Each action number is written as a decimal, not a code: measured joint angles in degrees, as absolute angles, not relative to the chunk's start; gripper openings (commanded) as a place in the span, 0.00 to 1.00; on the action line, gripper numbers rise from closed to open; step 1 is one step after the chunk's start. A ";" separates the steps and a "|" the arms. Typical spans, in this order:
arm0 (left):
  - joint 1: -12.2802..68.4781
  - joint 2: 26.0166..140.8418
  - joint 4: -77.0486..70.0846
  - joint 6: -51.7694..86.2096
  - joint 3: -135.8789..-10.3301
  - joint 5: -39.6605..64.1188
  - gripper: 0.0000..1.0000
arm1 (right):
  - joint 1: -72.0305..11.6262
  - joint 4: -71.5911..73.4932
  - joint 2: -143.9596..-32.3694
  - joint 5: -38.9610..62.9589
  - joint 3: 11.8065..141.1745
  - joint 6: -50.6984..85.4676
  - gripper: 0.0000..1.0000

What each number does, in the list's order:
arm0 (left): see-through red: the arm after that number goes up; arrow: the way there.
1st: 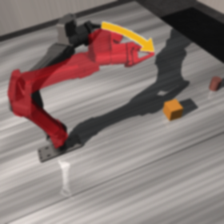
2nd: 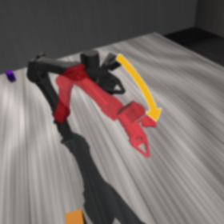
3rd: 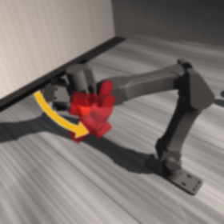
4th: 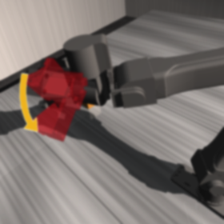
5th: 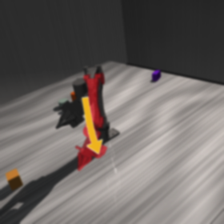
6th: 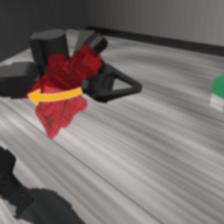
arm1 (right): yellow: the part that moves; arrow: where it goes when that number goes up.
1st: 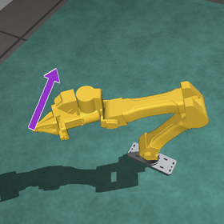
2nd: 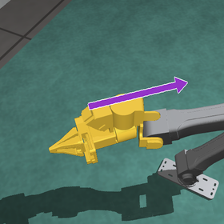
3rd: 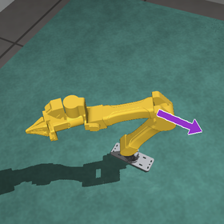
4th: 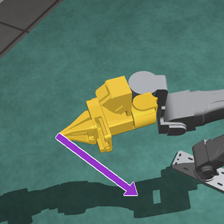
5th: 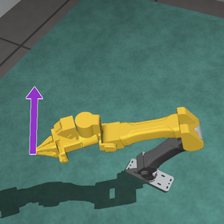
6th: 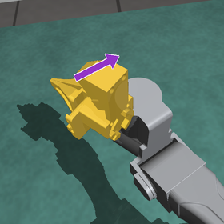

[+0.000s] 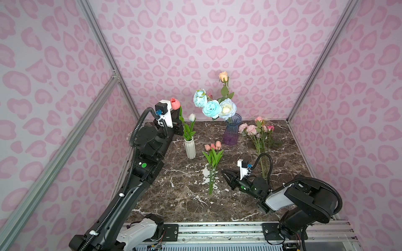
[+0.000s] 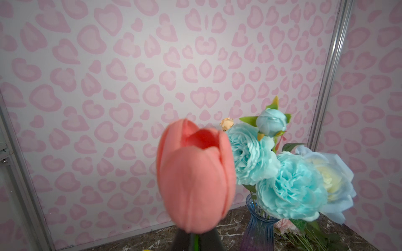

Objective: Pick out pink flowers from the vase
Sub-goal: Pick up the flower from the vase.

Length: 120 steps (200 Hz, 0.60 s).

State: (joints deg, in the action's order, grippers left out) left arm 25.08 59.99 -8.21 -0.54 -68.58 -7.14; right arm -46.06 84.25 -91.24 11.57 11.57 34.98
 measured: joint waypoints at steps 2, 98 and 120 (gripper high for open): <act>25.10 59.77 -8.21 -0.54 -68.58 -7.05 0.02 | -46.06 84.25 -91.24 11.57 11.57 34.98 0.29; 25.47 49.43 -7.86 0.99 -66.06 -4.71 0.02 | -47.40 79.64 -89.93 10.61 13.93 34.22 0.29; 26.17 46.87 -8.10 1.48 -64.12 -3.88 0.02 | -47.44 77.52 -87.61 10.04 13.96 33.74 0.31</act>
